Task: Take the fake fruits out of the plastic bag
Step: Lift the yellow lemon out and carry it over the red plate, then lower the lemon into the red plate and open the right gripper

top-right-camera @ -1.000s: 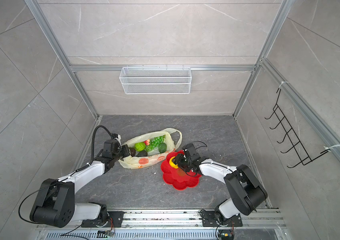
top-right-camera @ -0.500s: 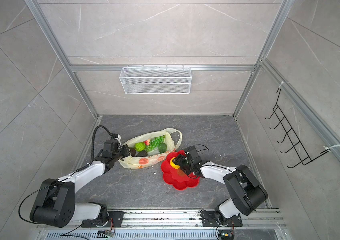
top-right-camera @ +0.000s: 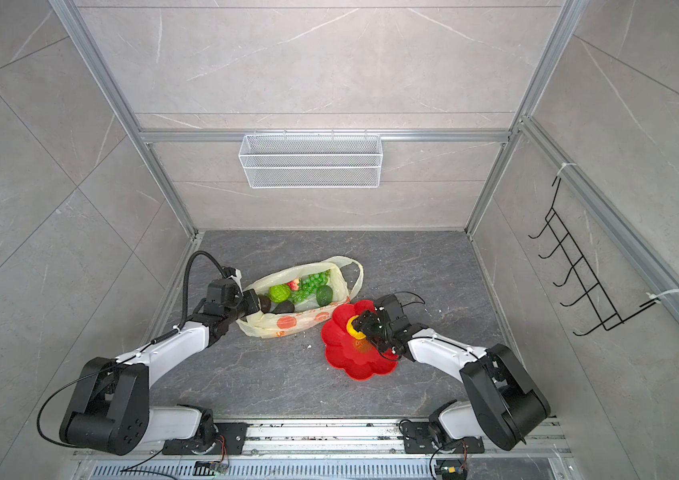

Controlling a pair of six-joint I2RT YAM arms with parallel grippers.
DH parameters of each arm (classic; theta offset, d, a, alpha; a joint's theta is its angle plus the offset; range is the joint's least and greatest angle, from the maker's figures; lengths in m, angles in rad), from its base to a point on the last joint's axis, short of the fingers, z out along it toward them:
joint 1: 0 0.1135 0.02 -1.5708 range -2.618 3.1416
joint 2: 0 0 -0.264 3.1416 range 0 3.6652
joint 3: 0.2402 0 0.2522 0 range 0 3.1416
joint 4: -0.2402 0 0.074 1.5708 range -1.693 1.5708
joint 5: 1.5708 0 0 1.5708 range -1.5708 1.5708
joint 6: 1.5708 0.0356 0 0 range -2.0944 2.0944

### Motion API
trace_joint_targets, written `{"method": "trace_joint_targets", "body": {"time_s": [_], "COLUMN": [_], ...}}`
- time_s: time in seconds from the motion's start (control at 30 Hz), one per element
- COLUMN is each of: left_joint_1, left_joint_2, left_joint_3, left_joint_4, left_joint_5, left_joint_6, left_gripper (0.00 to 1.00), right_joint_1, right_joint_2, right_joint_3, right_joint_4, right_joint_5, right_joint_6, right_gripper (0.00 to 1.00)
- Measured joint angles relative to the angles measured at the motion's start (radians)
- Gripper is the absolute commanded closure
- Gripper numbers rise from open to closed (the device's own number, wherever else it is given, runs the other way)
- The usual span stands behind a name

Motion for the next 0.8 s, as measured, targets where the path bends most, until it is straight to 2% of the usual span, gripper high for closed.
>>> {"method": "trace_joint_targets", "body": {"time_s": [0.4, 0.8], "left_joint_1": [0.000, -0.005], "left_joint_2": [0.004, 0.005], "left_joint_3": [0.000, 0.000], "left_joint_4": [0.000, 0.001], "left_joint_5": [0.003, 0.011], "left_joint_6": [0.000, 0.000], "left_gripper": [0.98, 0.98], "right_joint_1": [-0.011, 0.014], "right_joint_2": [-0.053, -0.098], "right_joint_3": [0.013, 0.223], "right_joint_4": [-0.103, -0.311], "right_joint_5": [0.048, 0.176], "right_joint_6": [-0.021, -0.138], "right_gripper": [0.23, 0.24]}}
